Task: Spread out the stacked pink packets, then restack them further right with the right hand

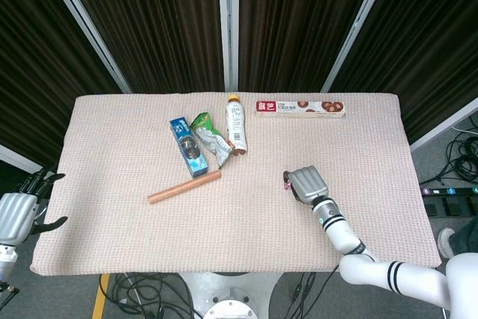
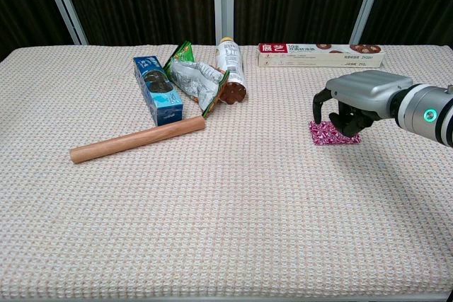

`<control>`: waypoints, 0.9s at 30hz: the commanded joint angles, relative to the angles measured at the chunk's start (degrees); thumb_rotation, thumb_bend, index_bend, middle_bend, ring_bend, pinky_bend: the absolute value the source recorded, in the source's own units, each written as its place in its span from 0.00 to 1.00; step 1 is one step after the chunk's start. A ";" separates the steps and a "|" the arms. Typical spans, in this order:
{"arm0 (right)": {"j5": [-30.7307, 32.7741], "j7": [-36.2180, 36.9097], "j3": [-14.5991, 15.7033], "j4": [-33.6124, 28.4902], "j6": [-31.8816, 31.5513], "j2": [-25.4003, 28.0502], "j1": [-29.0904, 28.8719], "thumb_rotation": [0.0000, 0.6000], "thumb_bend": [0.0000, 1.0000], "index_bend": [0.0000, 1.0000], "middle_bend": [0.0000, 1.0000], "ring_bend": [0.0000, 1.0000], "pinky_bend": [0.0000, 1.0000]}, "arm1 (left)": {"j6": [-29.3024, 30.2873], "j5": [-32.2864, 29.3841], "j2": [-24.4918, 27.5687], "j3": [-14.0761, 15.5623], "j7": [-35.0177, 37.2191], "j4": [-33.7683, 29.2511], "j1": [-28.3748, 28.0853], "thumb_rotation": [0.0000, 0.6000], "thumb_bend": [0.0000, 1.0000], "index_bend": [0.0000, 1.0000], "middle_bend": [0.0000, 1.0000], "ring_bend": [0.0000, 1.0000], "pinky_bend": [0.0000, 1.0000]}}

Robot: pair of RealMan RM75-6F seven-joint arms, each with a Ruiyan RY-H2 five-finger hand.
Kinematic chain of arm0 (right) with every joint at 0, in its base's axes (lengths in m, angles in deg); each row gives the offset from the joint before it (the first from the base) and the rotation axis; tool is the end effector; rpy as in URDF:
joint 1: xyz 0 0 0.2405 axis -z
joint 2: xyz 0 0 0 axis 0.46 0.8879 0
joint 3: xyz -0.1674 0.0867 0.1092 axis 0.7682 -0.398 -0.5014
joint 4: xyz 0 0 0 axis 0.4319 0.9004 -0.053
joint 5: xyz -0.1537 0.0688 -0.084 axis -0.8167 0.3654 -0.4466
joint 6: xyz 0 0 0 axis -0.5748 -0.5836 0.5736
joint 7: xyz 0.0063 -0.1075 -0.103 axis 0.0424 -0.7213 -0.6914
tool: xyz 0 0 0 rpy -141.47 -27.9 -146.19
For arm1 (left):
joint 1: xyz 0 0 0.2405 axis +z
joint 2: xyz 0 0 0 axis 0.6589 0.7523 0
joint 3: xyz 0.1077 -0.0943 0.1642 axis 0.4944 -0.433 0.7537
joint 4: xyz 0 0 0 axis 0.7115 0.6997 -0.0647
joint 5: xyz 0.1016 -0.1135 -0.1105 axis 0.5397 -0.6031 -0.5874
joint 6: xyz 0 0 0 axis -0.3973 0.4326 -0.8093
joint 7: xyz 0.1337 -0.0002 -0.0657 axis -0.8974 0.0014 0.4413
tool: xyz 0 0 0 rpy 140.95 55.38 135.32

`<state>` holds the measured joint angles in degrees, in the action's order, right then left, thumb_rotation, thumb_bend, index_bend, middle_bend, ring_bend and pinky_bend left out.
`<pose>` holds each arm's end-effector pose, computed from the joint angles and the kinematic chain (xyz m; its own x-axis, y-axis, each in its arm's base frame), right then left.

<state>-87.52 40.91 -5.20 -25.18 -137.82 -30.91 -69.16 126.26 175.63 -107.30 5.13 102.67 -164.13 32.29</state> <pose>-0.1569 -0.3108 -0.0222 0.6166 -0.3801 0.6895 -0.7867 -0.3318 0.5206 -0.2878 0.1971 0.1633 0.3487 0.0313 0.9367 0.9319 -0.1178 -0.3430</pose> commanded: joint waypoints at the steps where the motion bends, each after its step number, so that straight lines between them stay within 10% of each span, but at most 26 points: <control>1: 1.76 -0.91 0.79 0.85 -0.98 -0.81 -0.33 1.00 0.65 0.39 1.00 1.00 0.96 | -0.28 -0.16 -0.07 -0.02 0.28 0.20 -0.05 1.00 0.01 0.24 0.18 0.17 0.30; 27: 7.57 -1.42 3.29 7.13 -0.36 -4.12 -2.32 1.00 0.66 0.30 1.00 1.00 0.96 | -1.27 -0.36 0.10 0.11 0.16 0.00 -0.17 1.00 0.02 0.24 0.18 0.17 0.30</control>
<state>-80.02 39.52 -1.97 -18.06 -138.18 -35.03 -71.47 124.99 175.28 -107.20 5.24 102.83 -164.13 32.12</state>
